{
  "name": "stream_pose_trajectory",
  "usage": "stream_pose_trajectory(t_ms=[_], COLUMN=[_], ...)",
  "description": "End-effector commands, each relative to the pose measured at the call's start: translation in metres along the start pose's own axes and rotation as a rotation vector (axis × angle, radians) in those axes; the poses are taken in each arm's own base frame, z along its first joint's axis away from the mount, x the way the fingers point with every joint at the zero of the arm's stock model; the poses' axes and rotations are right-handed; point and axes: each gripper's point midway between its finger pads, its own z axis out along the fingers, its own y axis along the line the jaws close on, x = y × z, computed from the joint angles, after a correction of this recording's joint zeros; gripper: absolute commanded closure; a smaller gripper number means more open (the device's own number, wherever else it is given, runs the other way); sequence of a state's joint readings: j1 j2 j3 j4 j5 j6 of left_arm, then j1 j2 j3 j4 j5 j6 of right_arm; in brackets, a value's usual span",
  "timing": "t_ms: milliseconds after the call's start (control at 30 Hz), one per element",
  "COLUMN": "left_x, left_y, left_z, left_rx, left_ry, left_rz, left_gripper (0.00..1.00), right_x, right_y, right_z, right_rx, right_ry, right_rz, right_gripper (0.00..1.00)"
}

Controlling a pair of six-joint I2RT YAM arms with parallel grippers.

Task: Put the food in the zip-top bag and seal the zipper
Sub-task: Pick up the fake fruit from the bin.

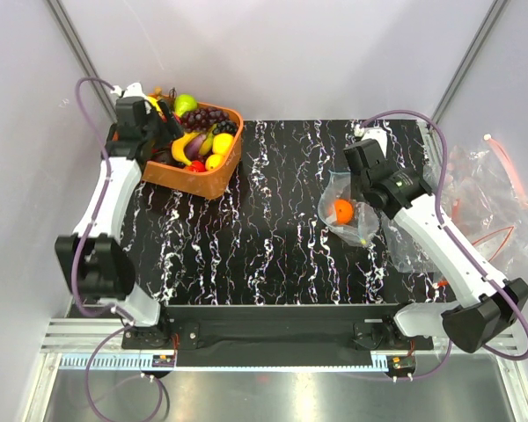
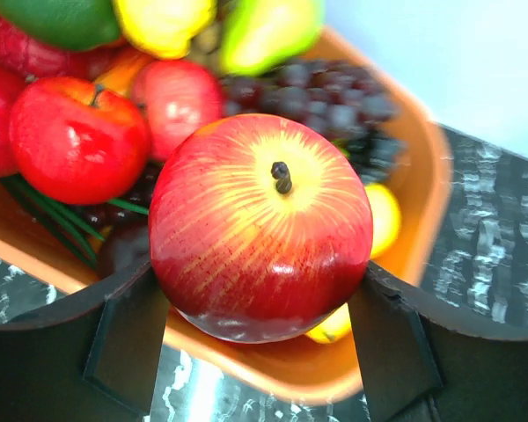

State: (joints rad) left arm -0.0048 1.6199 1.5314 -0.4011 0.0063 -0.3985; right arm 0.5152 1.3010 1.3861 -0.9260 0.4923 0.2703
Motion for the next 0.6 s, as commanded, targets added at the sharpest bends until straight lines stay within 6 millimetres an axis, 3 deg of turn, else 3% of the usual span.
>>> stream_pose_trajectory(t_ms=[0,67,167,233,433,533,567], left_x=[-0.024,-0.023,-0.005,0.011,0.059,0.081,0.098], left_y=[-0.034,-0.051,-0.081,-0.104,-0.168,-0.194,-0.194], left_z=[-0.032,-0.045,-0.057,-0.065,-0.095,-0.116,-0.116], left_rx=[0.172,0.231,0.347,0.416,0.578,0.664,0.67], left_ry=[-0.106,-0.119,-0.088,-0.064,0.01,0.026,0.052], left_rz=[-0.015,-0.016,-0.013,-0.009,0.024,0.036,0.042], left_gripper=[0.53,0.53,0.54,0.54,0.55,0.57,0.58], right_x=[-0.016,-0.015,-0.013,-0.013,0.002,0.002,0.003], right_y=[-0.036,-0.049,-0.066,-0.065,-0.025,-0.002,0.006], right_z=[-0.024,-0.028,-0.034,-0.033,-0.002,0.012,0.013], right_rx=[0.144,0.205,0.29,0.294,0.161,0.08,0.043], right_ry=[-0.065,-0.068,-0.078,-0.075,0.006,0.015,0.026], right_rz=[0.032,0.029,0.045,0.044,0.063,0.094,0.1], right_gripper=[1.0,1.0,1.0,1.0,1.0,1.0,1.0])
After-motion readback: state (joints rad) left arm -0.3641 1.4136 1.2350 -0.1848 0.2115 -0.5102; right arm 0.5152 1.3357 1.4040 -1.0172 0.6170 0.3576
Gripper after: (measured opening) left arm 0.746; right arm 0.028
